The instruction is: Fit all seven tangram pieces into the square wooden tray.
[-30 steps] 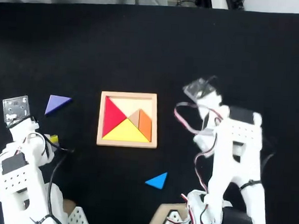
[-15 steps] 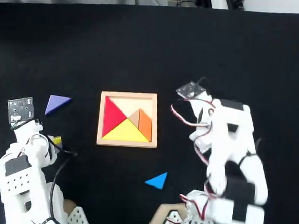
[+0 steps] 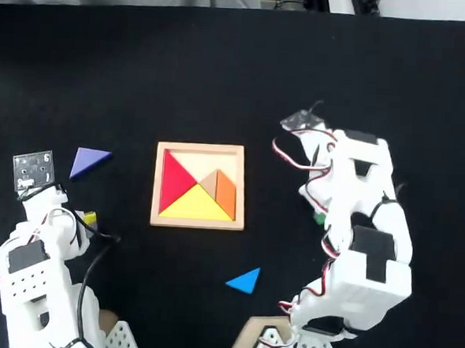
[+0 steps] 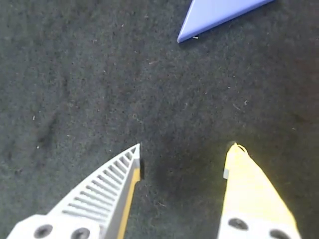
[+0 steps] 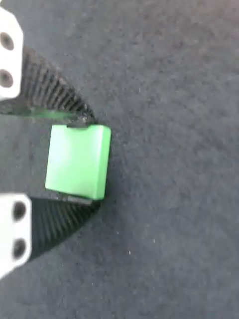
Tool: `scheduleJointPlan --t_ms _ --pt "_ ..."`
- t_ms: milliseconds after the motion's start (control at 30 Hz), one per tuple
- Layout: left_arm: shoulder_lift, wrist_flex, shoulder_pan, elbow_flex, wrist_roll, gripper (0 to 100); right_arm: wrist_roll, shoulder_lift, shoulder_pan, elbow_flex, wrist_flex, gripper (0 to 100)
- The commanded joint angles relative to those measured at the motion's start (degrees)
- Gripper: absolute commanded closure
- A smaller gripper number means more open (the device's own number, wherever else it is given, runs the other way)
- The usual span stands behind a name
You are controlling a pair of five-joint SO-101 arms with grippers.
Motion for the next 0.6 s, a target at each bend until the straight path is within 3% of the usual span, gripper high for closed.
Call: scheduleJointPlan --t_ms 0,233,400,567 --pt "-0.6 -0.8 0.7 -0.3 0.4 73 -0.6 0.2 0.8 -1.3 0.1 96.4" --pt "-0.6 -0.8 0.8 -0.2 0.4 73 -2.5 -10.2 -4.0 -5.2 5.1 98.6" --pt "-0.6 -0.9 0.8 -0.2 0.4 73 -8.7 -16.1 -13.2 -13.5 11.3 98.5" --pt "-0.6 -0.9 0.8 -0.2 0.4 73 -13.6 -13.0 -23.2 -25.7 17.6 98.5"
